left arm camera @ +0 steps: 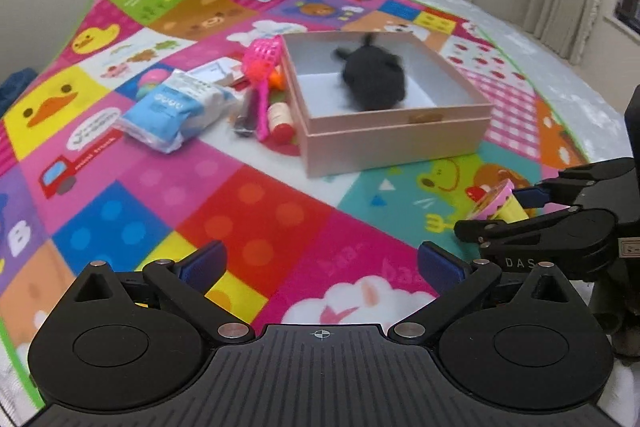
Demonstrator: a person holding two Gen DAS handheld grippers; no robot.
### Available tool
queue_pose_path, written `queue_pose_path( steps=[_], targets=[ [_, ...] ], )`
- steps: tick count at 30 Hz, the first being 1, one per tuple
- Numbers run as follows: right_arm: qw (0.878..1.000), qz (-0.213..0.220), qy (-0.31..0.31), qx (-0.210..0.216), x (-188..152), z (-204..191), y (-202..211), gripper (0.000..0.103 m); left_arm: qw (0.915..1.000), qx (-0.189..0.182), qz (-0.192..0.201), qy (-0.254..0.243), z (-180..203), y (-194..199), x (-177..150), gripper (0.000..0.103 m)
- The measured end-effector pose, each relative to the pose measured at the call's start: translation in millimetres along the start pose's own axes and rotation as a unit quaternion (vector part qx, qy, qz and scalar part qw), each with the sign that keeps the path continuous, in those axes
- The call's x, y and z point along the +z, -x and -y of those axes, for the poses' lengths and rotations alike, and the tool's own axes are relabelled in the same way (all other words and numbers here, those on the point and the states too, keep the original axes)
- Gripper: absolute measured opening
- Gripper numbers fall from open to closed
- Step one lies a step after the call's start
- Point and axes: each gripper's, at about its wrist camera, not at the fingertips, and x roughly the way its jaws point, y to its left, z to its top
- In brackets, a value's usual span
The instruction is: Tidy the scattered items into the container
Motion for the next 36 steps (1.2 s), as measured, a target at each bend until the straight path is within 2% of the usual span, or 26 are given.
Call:
queue_pose_path(
  steps=[4, 8, 15, 18, 20, 21, 22, 23, 25, 28, 29, 30, 31, 32, 33, 34, 35, 36],
  targets=[
    [1.000, 0.002, 0.002, 0.000, -0.8, -5.6, 30.1, 0.052, 0.9999, -0.010, 0.008, 0.004, 1.2, 2.2, -4.6, 0.103],
    [1.000, 0.000, -0.017, 0.025, 0.4, -7.7, 61.9, 0.052, 0.9996, -0.020, 0.015, 0.013, -1.6, 4.5, -3.3, 0.103],
    [0.994, -0.006, -0.092, 0.060, 22.8, 3.5, 85.7, 0.052, 0.9992, -0.007, 0.031, 0.023, -12.5, 2.4, 0.8, 0.103],
    [0.991, 0.046, -0.118, 0.040, 53.5, 14.5, 92.0, 0.052, 0.9988, 0.001, 0.028, 0.040, -21.5, -3.5, 2.7, 0.103],
    [0.984, 0.105, -0.145, 0.021, 79.9, 24.8, 94.1, 0.053, 0.9985, 0.005, 0.024, 0.049, -25.4, -7.9, 3.5, 0.103],
    [0.978, 0.135, -0.159, 0.011, 90.8, 30.2, 94.2, 0.056, 0.9984, 0.008, 0.022, 0.052, -27.3, -9.6, 3.8, 0.103],
    [0.973, 0.155, -0.172, 0.002, 102.1, 35.9, 92.9, 0.073, 0.9982, 0.011, 0.022, 0.055, -29.0, -10.3, 4.3, 0.103],
    [0.969, 0.164, -0.185, -0.004, 110.1, 41.3, 90.7, 0.079, 0.9979, 0.013, 0.022, 0.060, -31.1, -10.2, 4.8, 0.103],
    [0.964, 0.172, -0.204, -0.005, 121.2, 48.4, 87.5, 0.079, 0.9970, 0.011, 0.025, 0.073, -35.4, -7.9, 6.8, 0.103],
    [0.969, 0.168, -0.183, -0.011, 127.2, 42.4, 83.9, 0.079, 0.9961, 0.001, 0.040, 0.078, -43.5, -3.6, 18.9, 0.103],
    [0.973, 0.164, -0.164, -0.013, 128.4, 36.0, 81.6, 0.079, 0.9960, 0.012, 0.052, 0.071, -46.8, -2.2, 25.1, 0.103],
    [0.976, 0.159, -0.145, -0.016, 130.0, 28.9, 78.5, 0.077, 0.9950, 0.033, 0.067, 0.066, -51.6, 0.9, 30.0, 0.103],
    [0.980, 0.153, -0.125, -0.018, 132.4, 20.6, 74.1, 0.071, 0.9926, 0.060, 0.081, 0.068, -57.9, 4.1, 33.9, 0.103],
    [0.984, 0.143, -0.106, -0.016, 136.1, 9.6, 67.6, 0.060, 0.9885, 0.089, 0.094, 0.078, -67.2, 7.7, 37.1, 0.103],
    [0.987, 0.132, -0.090, -0.012, 140.4, -0.8, 60.4, 0.052, 0.9844, 0.106, 0.100, 0.098, -77.6, 10.6, 39.2, 0.103],
    [0.990, 0.121, -0.077, -0.005, 145.5, -12.5, 52.2, 0.040, 0.9796, 0.119, 0.103, 0.125, -89.9, 13.1, 40.4, 0.103],
    [0.992, 0.108, -0.066, 0.002, 151.6, -24.1, 41.9, 0.034, 0.9730, 0.129, 0.104, 0.161, -104.2, 15.6, 40.9, 0.103],
    [0.993, 0.100, -0.056, 0.007, 158.1, -35.9, 31.3, 0.034, 0.9672, 0.134, 0.103, 0.190, -115.6, 17.5, 39.8, 0.103]
  ],
)
